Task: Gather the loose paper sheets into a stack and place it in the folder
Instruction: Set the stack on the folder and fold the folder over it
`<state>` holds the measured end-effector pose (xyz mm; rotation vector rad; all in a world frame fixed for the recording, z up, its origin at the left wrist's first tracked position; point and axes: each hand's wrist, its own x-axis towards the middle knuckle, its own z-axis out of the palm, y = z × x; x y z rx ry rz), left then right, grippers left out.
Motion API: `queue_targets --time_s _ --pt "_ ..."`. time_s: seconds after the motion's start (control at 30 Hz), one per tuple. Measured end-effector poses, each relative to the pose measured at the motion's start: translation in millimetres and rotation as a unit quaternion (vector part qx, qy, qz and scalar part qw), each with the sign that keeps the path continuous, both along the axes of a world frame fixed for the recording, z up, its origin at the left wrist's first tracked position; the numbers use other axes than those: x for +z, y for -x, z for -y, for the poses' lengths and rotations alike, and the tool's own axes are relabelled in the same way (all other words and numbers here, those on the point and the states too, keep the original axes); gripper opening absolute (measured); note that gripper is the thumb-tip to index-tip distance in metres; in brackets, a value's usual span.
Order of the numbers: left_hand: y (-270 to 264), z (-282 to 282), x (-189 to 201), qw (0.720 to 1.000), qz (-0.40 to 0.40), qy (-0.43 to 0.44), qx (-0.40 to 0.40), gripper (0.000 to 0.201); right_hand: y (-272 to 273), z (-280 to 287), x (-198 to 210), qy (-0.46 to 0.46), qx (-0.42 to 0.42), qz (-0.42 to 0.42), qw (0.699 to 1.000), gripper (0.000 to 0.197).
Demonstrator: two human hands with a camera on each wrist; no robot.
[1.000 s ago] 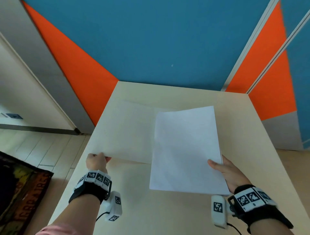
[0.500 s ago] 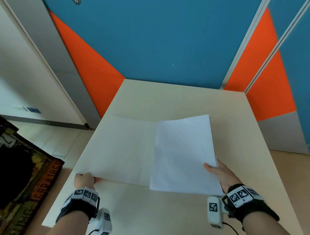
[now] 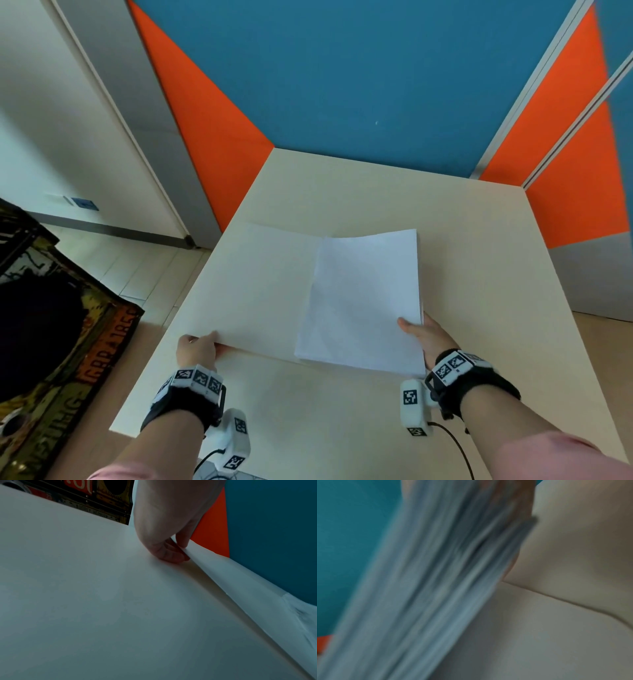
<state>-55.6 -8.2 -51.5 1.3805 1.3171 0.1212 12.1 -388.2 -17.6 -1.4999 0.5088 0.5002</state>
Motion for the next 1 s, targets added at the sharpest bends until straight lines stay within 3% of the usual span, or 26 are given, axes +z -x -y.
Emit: queue_targets --time_s 0.13,0.33,0.4,0.47,0.5,0.53,0.6,0.63,0.7,0.77,0.8,0.83,0.9,1.0 --pt "5 6 5 0.999 0.034 0.011 0.010 0.019 -6 -2 -6 0.056 0.004 -0.012 0.998 0.033" --pt "10 24 46 0.973 0.222 0.070 -0.003 0.022 -6 1 -13 0.078 -0.006 -0.032 0.996 0.037" --pt "11 25 60 0.950 0.285 0.110 -0.058 0.025 -4 3 -11 0.072 -0.010 -0.025 0.997 0.033" --pt "11 25 70 0.887 0.380 0.219 -0.145 0.022 -4 5 -11 0.081 -0.007 -0.016 0.997 0.033" --pt "10 25 75 0.849 0.412 0.280 -0.178 0.028 -4 5 -11 0.084 -0.004 -0.012 0.996 0.035" --pt "8 29 82 0.827 0.415 0.328 -0.189 0.046 -4 5 -11 0.089 0.002 -0.008 0.996 0.038" --pt "5 43 95 0.811 0.398 0.387 -0.184 0.093 -3 8 -10 0.101 0.013 0.003 0.995 0.046" --pt "2 54 100 0.811 0.385 0.400 -0.185 0.105 -2 9 -8 0.109 0.015 0.009 0.994 0.049" --pt "-6 84 114 0.848 0.311 0.357 -0.237 0.103 2 8 -5 0.128 0.026 0.023 0.991 0.052" --pt "-20 111 103 0.886 0.218 0.212 -0.351 0.072 5 6 -6 0.162 0.037 0.035 0.985 0.055" --pt "-26 121 93 0.885 0.177 0.122 -0.414 0.045 6 5 -7 0.182 0.043 0.046 0.981 0.056" --pt "-32 126 80 0.872 0.135 0.038 -0.469 0.032 8 3 -6 0.198 0.051 0.049 0.978 0.056" --pt "-42 130 51 0.842 0.095 -0.072 -0.526 0.031 9 0 -2 0.216 0.056 0.057 0.973 0.052" --pt "-50 134 35 0.829 0.059 -0.168 -0.530 0.032 10 0 -6 0.231 0.057 0.059 0.969 0.044"
